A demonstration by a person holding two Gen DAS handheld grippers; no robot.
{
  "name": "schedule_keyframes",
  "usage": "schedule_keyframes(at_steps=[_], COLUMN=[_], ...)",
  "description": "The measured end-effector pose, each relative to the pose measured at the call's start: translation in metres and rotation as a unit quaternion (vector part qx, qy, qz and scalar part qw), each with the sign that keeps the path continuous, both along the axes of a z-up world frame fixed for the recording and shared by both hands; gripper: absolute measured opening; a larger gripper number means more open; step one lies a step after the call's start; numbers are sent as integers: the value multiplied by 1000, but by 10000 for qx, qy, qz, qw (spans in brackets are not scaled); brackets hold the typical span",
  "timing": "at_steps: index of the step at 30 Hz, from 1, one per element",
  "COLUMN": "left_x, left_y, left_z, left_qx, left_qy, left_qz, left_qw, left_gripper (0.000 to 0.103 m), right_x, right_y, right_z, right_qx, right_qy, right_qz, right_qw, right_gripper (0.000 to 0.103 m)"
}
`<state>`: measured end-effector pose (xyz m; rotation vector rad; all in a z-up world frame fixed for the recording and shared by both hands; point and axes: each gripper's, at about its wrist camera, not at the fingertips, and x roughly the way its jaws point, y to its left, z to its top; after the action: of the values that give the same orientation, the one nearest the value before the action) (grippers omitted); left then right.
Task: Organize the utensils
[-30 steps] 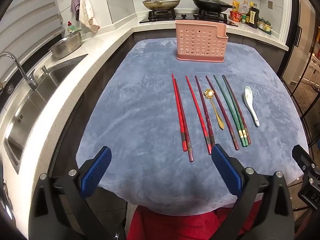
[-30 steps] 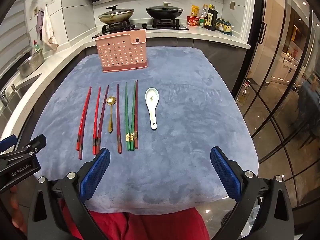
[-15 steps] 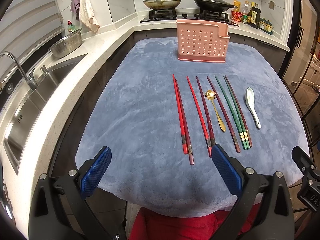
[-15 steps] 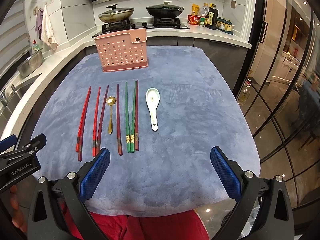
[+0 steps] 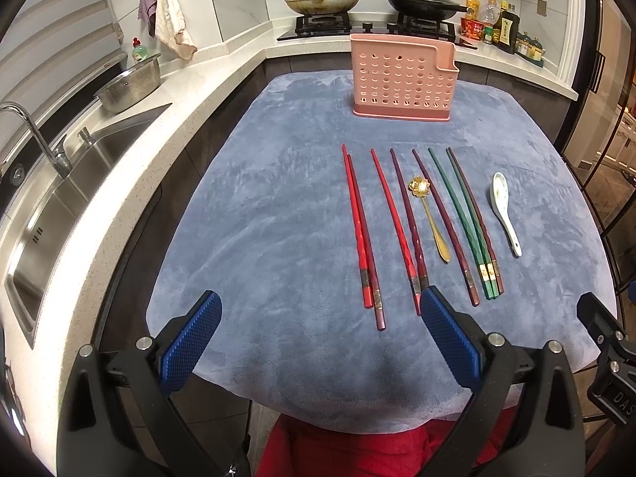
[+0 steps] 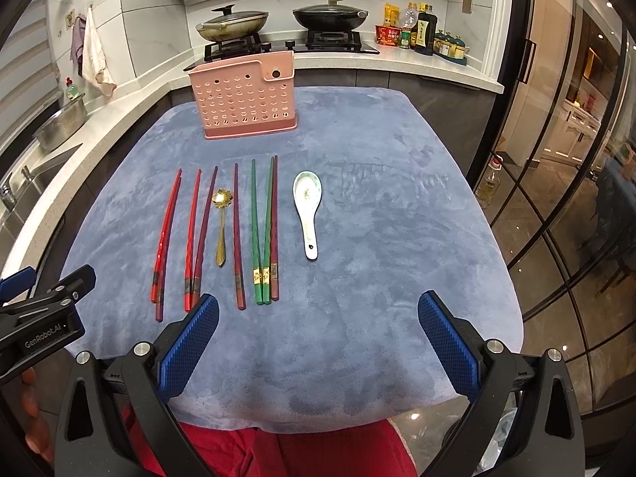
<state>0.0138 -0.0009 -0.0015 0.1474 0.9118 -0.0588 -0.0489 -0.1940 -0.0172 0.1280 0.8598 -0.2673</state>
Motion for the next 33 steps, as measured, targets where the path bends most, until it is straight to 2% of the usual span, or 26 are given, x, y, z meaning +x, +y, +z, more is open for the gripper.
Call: schedule_keyframes(at_steps=[33], left_x=[8], left_y=[-5], left_z=[-4], left_qx=[12], left_qy=[59], left_qz=[-7], left_qw=[10000], left_gripper=[95], right_x=[6], right_y=[-1], right_z=[-4], right_qx=[34], right_qy=[56], right_qz=[0], right_qw=[10000], right_gripper=[96])
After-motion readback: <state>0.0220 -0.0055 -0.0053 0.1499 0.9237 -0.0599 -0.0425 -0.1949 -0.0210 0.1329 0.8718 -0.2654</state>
